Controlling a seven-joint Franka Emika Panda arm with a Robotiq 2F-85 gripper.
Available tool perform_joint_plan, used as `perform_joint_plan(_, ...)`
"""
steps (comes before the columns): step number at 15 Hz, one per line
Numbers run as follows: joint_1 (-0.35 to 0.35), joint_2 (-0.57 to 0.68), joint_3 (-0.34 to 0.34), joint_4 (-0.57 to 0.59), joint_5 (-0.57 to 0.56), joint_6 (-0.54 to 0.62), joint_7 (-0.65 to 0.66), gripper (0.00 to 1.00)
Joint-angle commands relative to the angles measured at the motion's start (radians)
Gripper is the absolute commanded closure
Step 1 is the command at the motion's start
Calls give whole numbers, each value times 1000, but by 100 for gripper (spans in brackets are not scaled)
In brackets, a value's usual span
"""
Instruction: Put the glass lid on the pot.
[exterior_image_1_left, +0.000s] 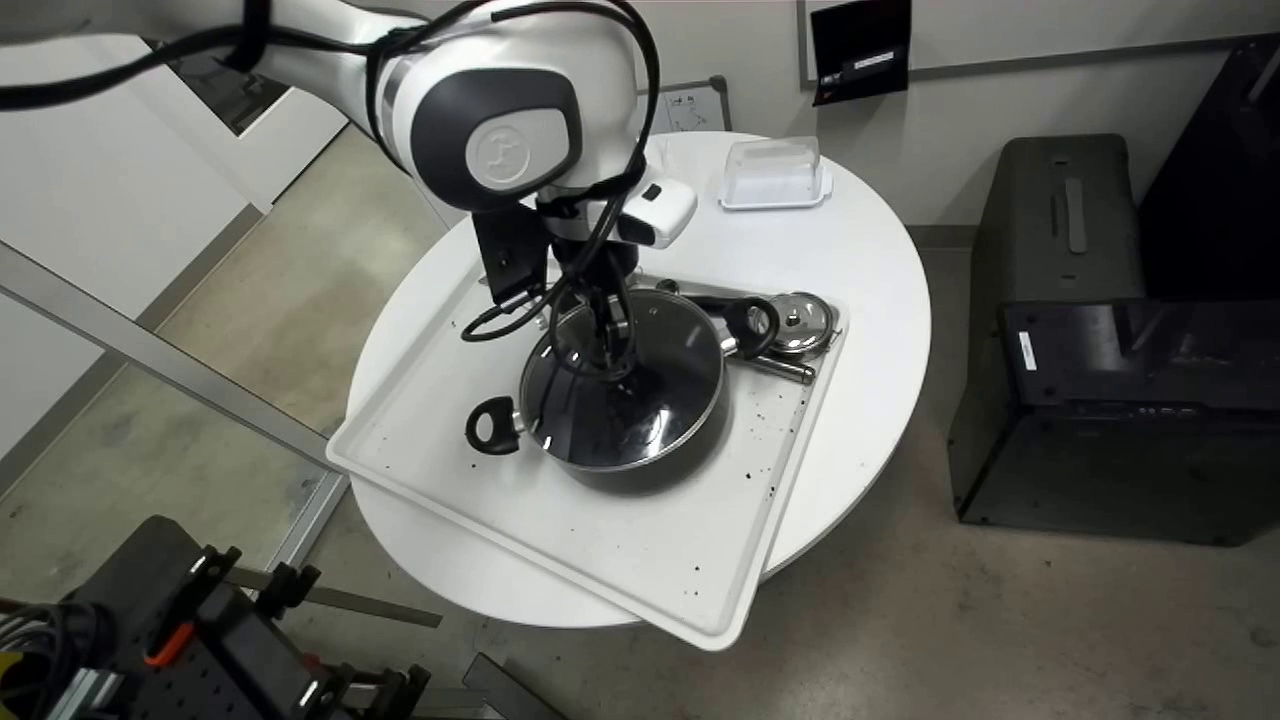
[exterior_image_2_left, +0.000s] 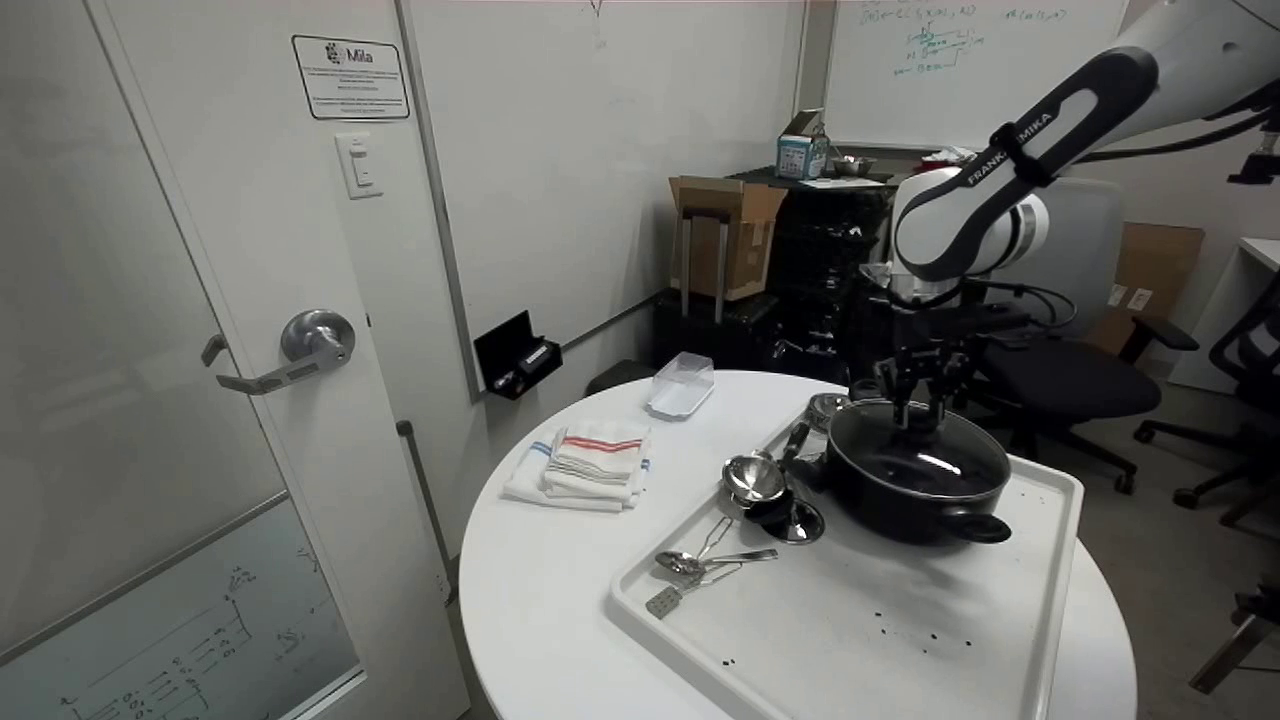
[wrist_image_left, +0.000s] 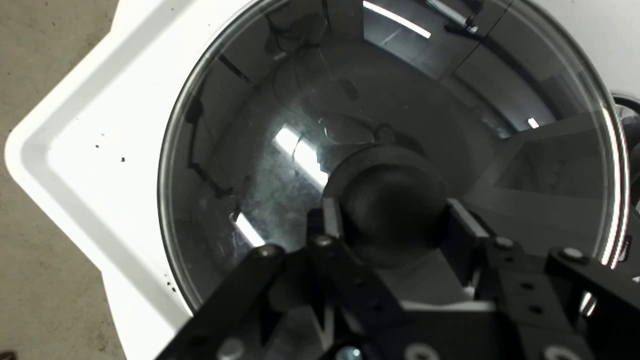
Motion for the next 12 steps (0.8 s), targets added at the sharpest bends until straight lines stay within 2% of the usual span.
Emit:
perform_joint_plan(1,-21,18,15,47,47,-54,-23,25)
perform_joint_plan(2,-19,14,13,41,47,-50,-20,24)
perform_joint_plan(6,-8,-10,7,16,38,-34,-19,0)
perform_joint_plan(12,34,-74,-9,-64,2,11,-12,0)
